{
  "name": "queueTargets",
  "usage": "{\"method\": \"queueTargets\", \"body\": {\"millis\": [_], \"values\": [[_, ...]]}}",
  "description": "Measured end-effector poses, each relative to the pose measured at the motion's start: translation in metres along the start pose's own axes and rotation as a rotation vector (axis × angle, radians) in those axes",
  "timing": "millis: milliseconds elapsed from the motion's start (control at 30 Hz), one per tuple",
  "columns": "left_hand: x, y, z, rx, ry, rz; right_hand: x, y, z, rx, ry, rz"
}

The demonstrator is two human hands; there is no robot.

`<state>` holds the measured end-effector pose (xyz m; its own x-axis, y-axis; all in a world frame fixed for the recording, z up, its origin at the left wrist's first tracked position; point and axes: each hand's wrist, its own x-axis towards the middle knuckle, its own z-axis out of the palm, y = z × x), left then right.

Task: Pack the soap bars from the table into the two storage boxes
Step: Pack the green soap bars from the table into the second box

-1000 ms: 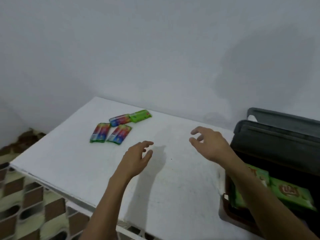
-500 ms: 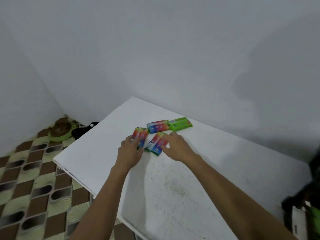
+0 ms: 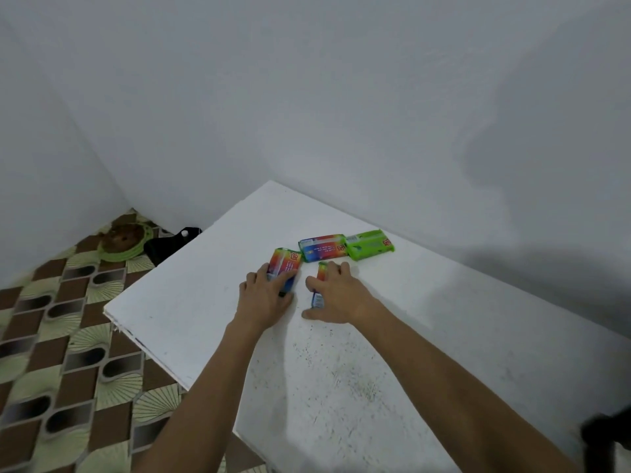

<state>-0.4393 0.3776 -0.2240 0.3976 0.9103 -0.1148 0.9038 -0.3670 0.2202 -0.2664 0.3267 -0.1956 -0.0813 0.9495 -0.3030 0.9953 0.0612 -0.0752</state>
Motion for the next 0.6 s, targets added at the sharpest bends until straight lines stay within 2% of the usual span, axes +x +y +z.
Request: {"method": "queueTargets", "body": {"millis": [233, 367, 500, 600], "values": [[-0.005, 0.011, 0.002, 0.031, -0.016, -0.016, -0.015, 0.011, -0.001, 0.149, 0.041, -0.049], [-0.012, 0.008, 0.001, -0.183, 0.018, -0.003, -0.036, 0.021, -0.003, 0.481, 0.234, -0.006], [-0.033, 0.019, -0.009, -0.492, 0.077, 0.015, -0.066, 0.032, -0.012, 0.861, 0.482, 0.151], [-0.054, 0.034, -0.015, -0.588, 0.132, 0.005, -0.09, 0.044, -0.01, 1.089, 0.546, 0.221]]}}
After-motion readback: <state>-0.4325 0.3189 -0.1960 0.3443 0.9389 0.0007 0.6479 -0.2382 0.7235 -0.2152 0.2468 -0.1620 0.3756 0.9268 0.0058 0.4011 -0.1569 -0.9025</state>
